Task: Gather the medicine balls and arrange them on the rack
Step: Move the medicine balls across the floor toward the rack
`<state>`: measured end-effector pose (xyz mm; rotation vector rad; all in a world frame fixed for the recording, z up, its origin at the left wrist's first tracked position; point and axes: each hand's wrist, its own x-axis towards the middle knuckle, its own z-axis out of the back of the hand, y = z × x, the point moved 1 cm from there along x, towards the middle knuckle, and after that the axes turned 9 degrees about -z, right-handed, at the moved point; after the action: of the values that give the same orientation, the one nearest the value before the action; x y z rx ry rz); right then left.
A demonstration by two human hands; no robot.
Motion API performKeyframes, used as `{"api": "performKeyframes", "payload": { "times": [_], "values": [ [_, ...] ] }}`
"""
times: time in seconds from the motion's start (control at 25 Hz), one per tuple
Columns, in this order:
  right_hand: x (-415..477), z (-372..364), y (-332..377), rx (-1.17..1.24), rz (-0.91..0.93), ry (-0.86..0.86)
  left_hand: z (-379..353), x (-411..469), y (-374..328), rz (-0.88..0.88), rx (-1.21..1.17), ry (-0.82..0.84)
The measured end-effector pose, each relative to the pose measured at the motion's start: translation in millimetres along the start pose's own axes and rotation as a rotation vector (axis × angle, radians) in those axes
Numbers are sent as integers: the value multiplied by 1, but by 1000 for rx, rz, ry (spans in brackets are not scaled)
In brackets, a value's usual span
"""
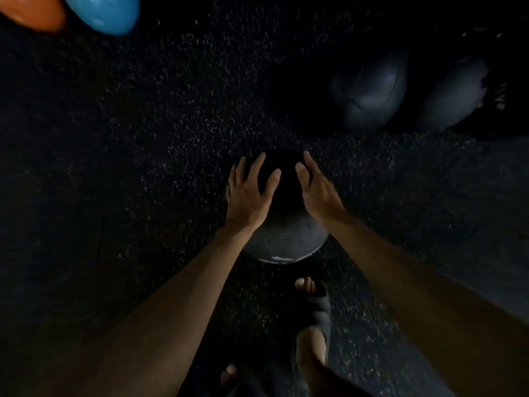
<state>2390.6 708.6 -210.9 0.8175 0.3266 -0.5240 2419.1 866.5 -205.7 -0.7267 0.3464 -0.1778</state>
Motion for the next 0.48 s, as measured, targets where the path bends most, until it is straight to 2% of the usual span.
{"api": "performKeyframes", "payload": {
  "times": [0.08,0.16,0.32,0.4,0.48],
  "values": [
    [50,11,20,22,-103,-11,6,51,-5,105,-52,-10],
    [79,15,33,42,-85,-67,11,103,-11,142,-83,0],
    [76,10,31,-102,210,-305,17,148,-10,72,-145,-89],
    [95,12,39,-93,229,-372,23,163,-7,26,-111,-153],
    [126,16,60,-47,162,-348,30,174,-7,-82,-70,-193]
  ]
}}
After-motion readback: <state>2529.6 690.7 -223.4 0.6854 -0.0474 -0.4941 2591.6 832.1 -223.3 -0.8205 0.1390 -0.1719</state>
